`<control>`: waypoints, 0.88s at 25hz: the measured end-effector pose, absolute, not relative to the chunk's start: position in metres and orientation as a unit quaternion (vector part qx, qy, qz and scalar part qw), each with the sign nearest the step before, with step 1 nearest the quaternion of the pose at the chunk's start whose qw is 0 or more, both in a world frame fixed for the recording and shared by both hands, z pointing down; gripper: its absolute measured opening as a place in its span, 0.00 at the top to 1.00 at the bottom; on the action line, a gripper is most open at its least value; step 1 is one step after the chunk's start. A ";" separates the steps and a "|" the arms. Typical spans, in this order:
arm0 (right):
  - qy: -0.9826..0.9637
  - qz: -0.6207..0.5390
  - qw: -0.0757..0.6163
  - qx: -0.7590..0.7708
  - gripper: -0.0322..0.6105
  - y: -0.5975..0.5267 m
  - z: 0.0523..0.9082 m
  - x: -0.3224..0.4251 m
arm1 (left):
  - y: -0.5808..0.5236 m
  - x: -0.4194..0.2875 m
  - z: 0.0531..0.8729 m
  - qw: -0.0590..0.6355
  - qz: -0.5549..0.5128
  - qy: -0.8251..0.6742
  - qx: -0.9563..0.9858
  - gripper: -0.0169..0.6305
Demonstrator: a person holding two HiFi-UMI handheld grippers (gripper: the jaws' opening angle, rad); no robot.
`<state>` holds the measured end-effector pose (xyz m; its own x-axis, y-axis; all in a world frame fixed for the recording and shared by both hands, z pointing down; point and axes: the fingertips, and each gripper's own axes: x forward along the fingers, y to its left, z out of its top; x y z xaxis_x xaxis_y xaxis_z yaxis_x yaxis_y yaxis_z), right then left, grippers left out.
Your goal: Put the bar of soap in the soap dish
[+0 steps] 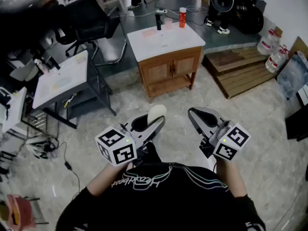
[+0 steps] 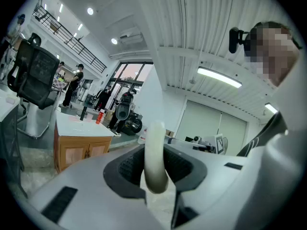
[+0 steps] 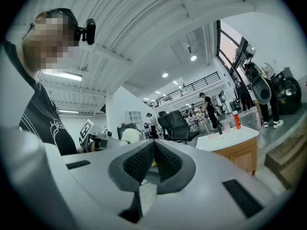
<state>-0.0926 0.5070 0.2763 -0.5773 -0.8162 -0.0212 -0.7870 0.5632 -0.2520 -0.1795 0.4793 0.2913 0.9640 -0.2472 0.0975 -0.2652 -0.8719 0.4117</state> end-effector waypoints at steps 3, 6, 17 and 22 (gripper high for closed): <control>0.880 -0.114 0.064 -0.457 0.91 0.505 0.283 -0.088 | 0.477 -0.175 0.298 0.219 0.023 -0.129 0.967 0.78; 0.878 -0.121 0.057 -0.459 0.91 0.502 0.289 -0.086 | 0.474 -0.171 0.301 0.224 0.025 -0.125 0.966 0.78; 0.862 -0.121 0.043 -0.491 0.91 0.494 0.289 -0.078 | 0.467 -0.176 0.299 0.216 0.025 -0.125 0.968 0.78; 0.861 -0.126 0.033 -0.491 0.91 0.473 0.287 -0.076 | 0.446 -0.182 0.297 0.221 0.025 -0.139 0.965 0.78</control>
<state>-0.0763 0.4725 0.2865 -0.5161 -0.8538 0.0676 -0.8372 0.4863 -0.2501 -0.1824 0.4459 0.2971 0.9604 -0.2566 0.1089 -0.2784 -0.8639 0.4197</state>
